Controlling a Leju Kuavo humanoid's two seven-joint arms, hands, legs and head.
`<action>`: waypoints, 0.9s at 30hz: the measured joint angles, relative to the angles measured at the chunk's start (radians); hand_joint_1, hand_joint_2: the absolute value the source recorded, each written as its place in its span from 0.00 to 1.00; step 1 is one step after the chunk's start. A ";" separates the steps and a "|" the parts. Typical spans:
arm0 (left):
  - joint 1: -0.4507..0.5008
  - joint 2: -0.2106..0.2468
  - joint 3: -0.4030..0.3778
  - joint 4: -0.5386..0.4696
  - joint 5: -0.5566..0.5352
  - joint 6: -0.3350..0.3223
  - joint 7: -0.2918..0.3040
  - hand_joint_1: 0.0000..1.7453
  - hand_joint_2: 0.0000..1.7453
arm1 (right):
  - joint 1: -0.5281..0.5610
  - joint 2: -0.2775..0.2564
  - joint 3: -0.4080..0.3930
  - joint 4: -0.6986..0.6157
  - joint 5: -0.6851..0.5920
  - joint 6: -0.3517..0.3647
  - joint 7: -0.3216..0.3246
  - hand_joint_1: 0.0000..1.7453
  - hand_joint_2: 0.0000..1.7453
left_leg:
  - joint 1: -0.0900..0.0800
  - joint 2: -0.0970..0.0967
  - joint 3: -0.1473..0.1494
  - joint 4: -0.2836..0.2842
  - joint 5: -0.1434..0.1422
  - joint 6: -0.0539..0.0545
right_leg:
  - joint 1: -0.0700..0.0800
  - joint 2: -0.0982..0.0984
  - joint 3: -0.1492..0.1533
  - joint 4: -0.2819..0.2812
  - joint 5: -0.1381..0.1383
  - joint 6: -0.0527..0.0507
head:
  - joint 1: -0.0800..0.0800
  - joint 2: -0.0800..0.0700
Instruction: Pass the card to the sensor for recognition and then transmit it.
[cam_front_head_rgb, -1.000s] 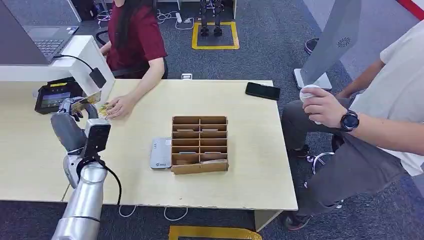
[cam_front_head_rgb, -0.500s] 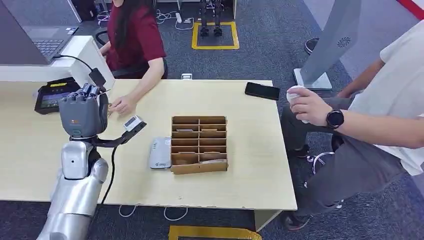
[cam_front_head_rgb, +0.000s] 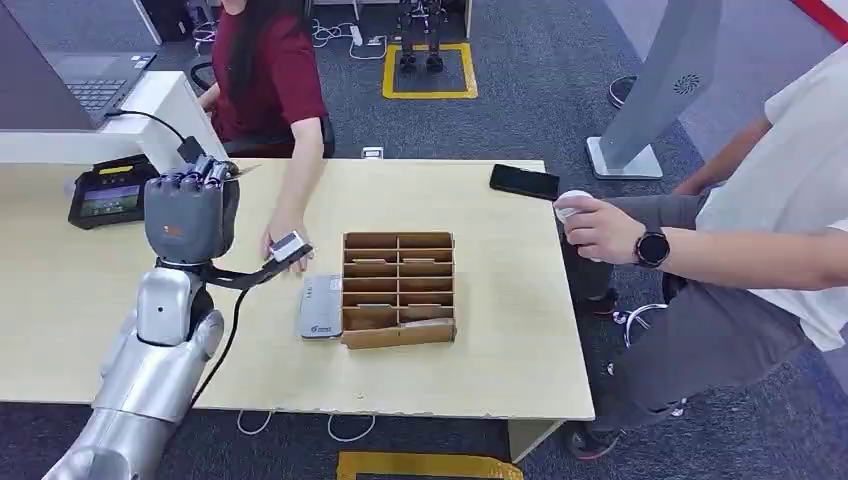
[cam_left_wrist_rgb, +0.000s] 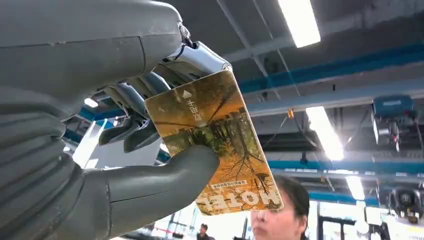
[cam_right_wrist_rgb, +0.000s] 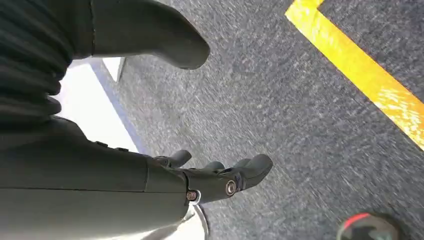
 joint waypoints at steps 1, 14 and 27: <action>-0.007 -0.002 0.000 0.021 -0.001 0.000 0.000 1.00 1.00 | -0.002 0.000 0.006 0.000 -0.002 -0.002 0.000 0.00 1.00 | 0.000 0.000 0.000 0.000 0.000 0.000 | 0.000 0.000 0.000 0.000 0.000 0.000 | 0.000 0.000; -0.024 -0.014 0.009 0.135 -0.001 0.000 -0.021 1.00 1.00 | -0.003 -0.001 0.010 0.001 -0.018 -0.016 0.006 0.00 1.00 | 0.000 0.000 0.000 0.000 0.000 0.000 | 0.000 0.001 0.000 0.000 0.000 0.000 | 0.000 0.000; -0.039 -0.027 0.027 0.217 -0.001 0.000 -0.038 1.00 1.00 | -0.003 -0.002 0.010 0.002 -0.021 -0.019 0.011 0.00 1.00 | 0.000 0.000 0.000 0.000 0.000 0.000 | 0.000 0.000 0.000 0.000 0.000 0.000 | 0.000 0.000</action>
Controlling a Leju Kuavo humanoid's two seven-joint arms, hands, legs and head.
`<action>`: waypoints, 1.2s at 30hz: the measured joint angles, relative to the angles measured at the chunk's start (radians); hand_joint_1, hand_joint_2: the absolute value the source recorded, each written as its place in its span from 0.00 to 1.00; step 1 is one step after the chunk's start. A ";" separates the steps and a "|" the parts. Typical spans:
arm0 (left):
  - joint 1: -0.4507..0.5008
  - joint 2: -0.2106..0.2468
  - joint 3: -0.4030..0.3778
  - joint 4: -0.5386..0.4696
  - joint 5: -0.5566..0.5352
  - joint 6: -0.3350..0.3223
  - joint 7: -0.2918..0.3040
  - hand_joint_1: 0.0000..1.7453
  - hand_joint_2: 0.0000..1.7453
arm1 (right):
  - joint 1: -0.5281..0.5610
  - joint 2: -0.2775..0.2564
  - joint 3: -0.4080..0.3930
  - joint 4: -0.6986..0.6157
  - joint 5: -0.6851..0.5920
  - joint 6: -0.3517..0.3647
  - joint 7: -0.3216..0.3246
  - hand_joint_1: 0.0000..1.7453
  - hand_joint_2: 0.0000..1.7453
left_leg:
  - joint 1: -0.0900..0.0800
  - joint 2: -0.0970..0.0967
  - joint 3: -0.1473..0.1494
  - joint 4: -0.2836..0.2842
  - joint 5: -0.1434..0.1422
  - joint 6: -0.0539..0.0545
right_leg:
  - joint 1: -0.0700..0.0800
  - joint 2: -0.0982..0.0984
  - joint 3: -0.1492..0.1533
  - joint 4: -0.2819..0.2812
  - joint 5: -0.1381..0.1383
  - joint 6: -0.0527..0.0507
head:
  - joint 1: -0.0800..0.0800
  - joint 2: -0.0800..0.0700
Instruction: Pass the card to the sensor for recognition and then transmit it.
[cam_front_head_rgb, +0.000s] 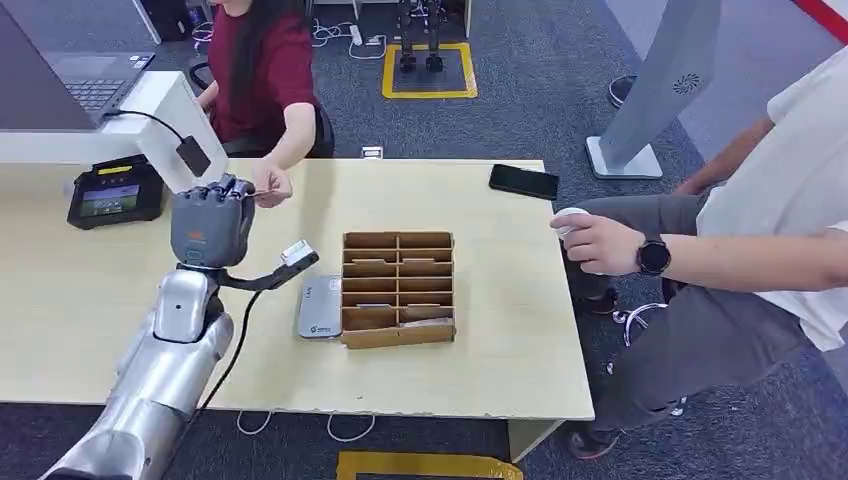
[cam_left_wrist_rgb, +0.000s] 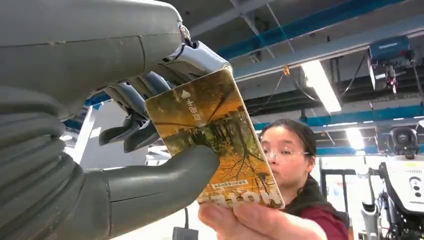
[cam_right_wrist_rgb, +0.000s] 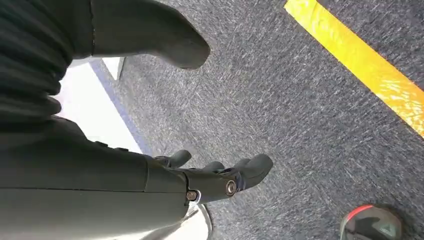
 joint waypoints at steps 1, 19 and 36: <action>0.000 0.000 0.000 0.004 0.000 0.000 0.000 1.00 1.00 | 0.000 0.000 0.000 0.000 0.000 0.000 0.000 0.00 1.00 | 0.000 0.000 0.000 0.000 0.000 0.000 | 0.000 0.000 0.000 0.000 0.000 0.000 | 0.000 0.000; -0.021 -0.008 0.011 0.123 0.003 0.000 0.000 0.00 1.00 | -0.001 0.000 0.000 0.000 0.003 -0.001 0.000 0.00 1.00 | 0.000 0.000 0.000 0.000 0.000 0.000 | 0.000 0.000 0.000 0.000 0.000 0.000 | 0.000 0.000; -0.087 -0.025 0.016 0.319 0.163 0.000 -0.078 0.00 1.00 | 0.002 0.000 0.000 0.002 0.020 0.000 0.000 0.00 1.00 | 0.000 0.000 0.000 0.000 0.000 0.000 | 0.000 0.000 -0.001 0.000 0.000 0.000 | -0.001 0.000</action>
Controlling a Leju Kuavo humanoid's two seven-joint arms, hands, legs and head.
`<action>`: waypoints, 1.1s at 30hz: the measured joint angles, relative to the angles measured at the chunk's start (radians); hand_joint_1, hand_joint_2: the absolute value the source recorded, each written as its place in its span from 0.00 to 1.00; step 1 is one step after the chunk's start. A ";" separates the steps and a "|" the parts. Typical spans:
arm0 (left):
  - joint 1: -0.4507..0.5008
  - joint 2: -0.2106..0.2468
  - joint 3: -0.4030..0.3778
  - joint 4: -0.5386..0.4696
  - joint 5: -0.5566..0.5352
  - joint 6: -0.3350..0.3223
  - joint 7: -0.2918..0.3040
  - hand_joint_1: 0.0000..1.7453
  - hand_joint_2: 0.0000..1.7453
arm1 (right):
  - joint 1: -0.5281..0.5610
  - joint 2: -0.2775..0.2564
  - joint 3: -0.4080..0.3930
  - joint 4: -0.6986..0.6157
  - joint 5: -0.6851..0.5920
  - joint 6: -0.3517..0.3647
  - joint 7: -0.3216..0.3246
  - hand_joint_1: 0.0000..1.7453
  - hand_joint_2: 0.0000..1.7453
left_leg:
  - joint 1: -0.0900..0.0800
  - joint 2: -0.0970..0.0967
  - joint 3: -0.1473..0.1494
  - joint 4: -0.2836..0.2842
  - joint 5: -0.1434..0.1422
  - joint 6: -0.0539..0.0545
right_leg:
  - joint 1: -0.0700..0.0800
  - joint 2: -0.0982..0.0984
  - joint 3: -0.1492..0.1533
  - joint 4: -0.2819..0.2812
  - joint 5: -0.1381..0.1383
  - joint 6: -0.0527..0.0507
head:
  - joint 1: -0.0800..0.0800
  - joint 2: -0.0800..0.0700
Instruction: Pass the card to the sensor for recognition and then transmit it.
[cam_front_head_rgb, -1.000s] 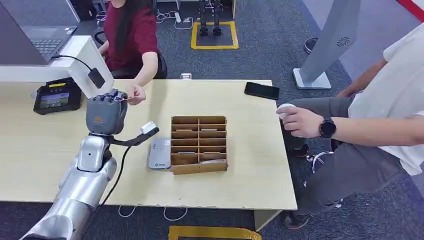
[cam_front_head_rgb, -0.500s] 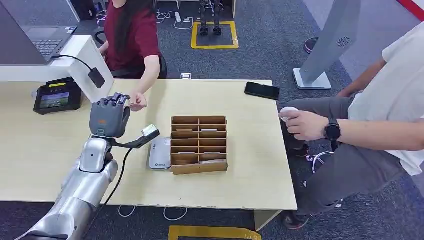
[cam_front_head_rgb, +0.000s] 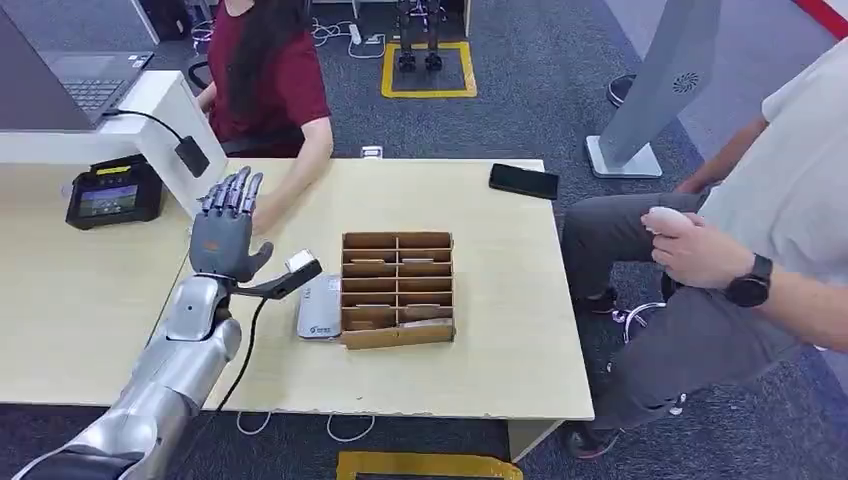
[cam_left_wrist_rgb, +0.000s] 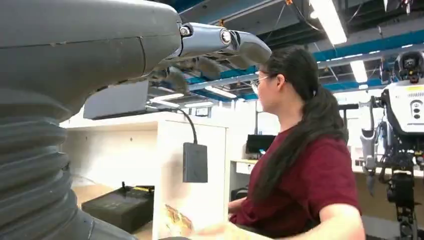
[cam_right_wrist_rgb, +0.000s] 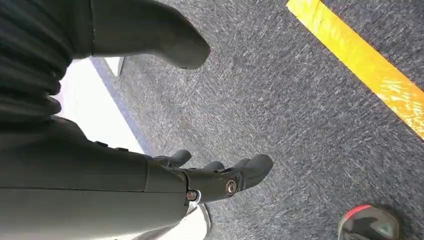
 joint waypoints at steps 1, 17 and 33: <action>0.000 0.000 0.003 0.003 0.003 0.000 -0.003 0.00 1.00 | 0.000 0.000 0.000 0.000 0.000 0.000 0.001 0.00 1.00 | 0.000 0.000 0.000 0.000 0.000 0.000 | 0.000 0.000 0.000 0.000 0.000 0.000 | 0.000 0.000; 0.413 0.008 0.024 -0.531 0.678 -0.559 -0.375 0.00 1.00 | 0.029 0.000 -0.064 0.003 -0.059 -0.011 0.018 0.00 1.00 | 0.000 0.002 -0.002 0.000 -0.004 0.002 | 0.000 0.002 -0.001 0.000 -0.004 0.001 | 0.000 0.000; 0.714 0.103 -0.209 -1.024 0.704 -0.533 -0.476 0.00 1.00 | 0.039 0.011 -0.103 0.003 -0.061 -0.018 0.031 0.00 1.00 | 0.000 0.003 -0.001 0.000 -0.006 0.001 | 0.000 0.002 -0.001 0.000 -0.006 0.002 | 0.001 0.000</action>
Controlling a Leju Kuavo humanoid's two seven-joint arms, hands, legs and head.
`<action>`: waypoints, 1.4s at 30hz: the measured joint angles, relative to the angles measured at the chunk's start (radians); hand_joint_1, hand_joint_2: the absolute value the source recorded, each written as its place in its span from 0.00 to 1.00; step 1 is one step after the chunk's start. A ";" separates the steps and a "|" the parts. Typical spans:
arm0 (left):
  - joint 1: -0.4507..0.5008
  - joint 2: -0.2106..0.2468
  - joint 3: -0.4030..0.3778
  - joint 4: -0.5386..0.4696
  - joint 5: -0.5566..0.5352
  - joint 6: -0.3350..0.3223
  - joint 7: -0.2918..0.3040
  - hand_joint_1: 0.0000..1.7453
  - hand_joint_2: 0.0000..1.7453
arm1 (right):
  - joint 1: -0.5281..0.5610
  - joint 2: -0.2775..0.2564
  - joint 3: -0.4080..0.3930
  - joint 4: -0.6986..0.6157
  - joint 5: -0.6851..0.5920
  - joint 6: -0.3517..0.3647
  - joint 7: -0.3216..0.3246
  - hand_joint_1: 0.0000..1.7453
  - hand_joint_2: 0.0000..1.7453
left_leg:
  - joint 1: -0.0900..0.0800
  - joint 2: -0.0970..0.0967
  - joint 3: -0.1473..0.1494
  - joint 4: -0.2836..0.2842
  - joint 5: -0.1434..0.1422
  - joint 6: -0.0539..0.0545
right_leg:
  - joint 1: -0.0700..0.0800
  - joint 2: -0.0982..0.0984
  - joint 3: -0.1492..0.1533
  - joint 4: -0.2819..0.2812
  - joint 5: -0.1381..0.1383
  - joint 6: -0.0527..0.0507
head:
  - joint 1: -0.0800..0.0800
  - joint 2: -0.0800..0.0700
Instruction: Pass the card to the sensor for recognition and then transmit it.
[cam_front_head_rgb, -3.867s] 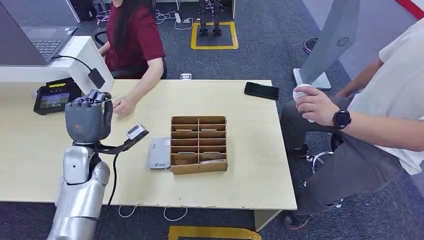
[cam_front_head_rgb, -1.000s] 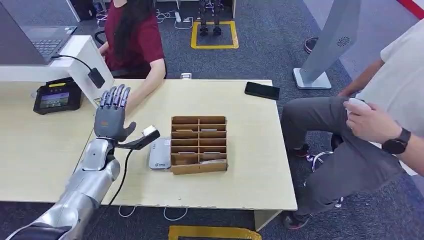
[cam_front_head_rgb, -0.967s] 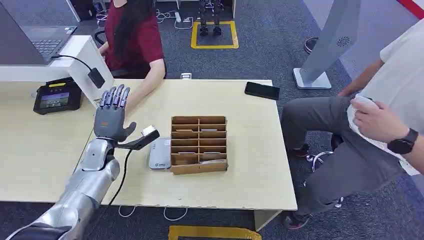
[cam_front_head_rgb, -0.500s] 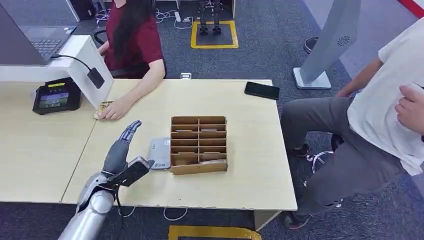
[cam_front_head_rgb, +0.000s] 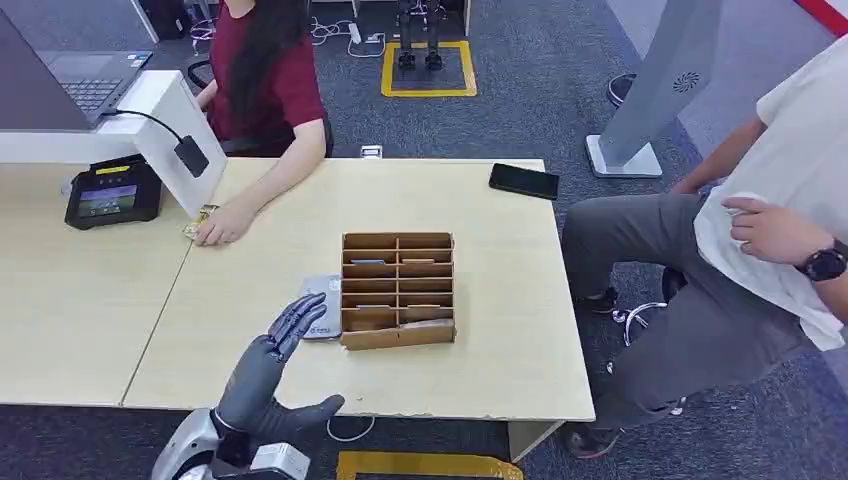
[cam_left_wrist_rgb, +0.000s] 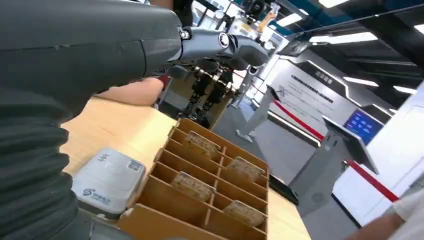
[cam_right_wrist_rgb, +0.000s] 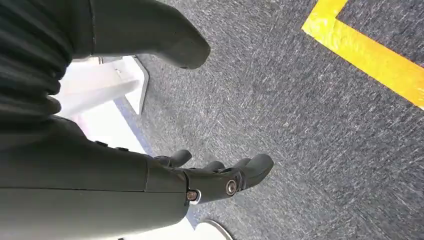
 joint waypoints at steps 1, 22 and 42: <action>0.004 0.003 -0.007 -0.006 -0.001 0.000 0.000 0.00 1.00 | 0.000 0.000 -0.001 0.000 0.000 0.000 0.002 0.00 1.00 | 0.000 0.000 0.000 0.000 0.000 0.000 | 0.000 0.000 0.000 0.000 0.000 0.000 | 0.000 0.000; -0.021 -0.027 -0.132 0.080 -0.465 0.273 0.273 0.00 1.00 | -0.002 0.008 -0.005 0.000 0.031 0.006 0.014 0.00 1.00 | 0.000 -0.001 0.000 0.000 0.000 0.001 | 0.000 -0.001 0.001 -0.001 0.000 0.000 | 0.000 0.000; -0.166 -0.185 -0.167 0.525 -0.638 0.388 0.519 0.00 1.00 | -0.009 0.012 -0.005 0.000 0.062 0.005 0.023 0.00 1.00 | 0.000 -0.002 0.001 0.000 -0.001 0.001 | 0.000 -0.001 0.001 0.000 0.000 0.000 | 0.000 0.000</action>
